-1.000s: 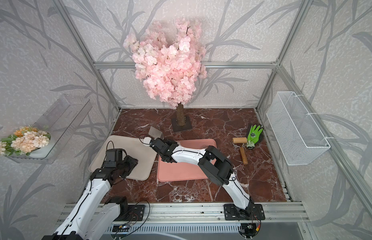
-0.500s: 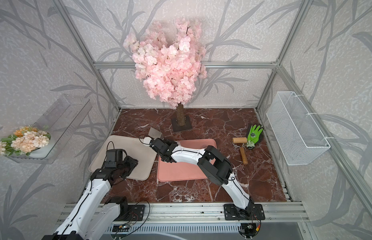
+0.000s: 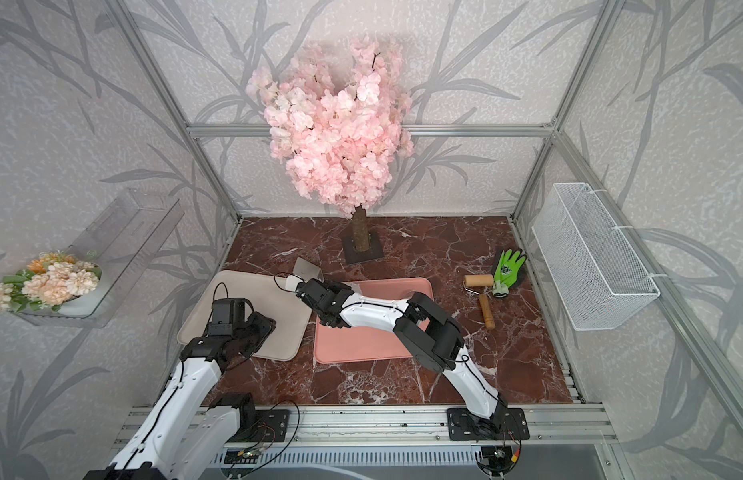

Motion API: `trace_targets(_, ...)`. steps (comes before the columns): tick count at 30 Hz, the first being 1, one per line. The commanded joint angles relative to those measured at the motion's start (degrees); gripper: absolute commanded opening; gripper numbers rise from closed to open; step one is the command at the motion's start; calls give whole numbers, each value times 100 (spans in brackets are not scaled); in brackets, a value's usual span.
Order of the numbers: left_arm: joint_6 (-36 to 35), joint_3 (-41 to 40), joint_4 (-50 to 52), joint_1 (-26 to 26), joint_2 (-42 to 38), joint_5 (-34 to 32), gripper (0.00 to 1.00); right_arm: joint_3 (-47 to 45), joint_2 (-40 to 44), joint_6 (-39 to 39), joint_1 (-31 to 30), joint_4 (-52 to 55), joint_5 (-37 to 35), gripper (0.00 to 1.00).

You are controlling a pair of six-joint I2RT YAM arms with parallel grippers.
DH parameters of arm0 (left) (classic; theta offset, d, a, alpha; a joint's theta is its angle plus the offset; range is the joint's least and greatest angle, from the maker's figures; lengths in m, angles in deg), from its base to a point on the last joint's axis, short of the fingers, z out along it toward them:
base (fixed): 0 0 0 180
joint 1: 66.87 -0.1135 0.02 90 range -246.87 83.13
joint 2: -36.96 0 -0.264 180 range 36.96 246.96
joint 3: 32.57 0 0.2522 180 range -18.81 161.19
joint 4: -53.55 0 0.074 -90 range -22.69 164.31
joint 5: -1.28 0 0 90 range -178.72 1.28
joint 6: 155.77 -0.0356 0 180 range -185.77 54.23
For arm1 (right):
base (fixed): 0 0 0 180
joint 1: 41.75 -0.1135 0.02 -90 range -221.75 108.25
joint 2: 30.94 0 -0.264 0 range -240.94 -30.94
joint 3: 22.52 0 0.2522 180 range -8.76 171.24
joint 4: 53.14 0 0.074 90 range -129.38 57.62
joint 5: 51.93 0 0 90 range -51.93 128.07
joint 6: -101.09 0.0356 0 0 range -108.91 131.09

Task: Roll out the dumpling wrappers from the dough
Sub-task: Scoop the dumpling wrapper onto the plate.

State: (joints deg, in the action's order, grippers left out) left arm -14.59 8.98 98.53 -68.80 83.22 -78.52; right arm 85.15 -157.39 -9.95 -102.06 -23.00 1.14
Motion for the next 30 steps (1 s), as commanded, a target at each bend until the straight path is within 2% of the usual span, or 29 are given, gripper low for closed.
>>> trace_targets(1,15,-98,4,-24,-78,-43,44,-22,82,83,-94,-171,-16,0)
trace_targets(20,24,-55,16,-20,-61,-101,45,-643,547,430,-545,-232,231,0)
trace_targets(30,41,-6,55,-18,-97,-155,45,-575,737,1087,-446,352,847,0)
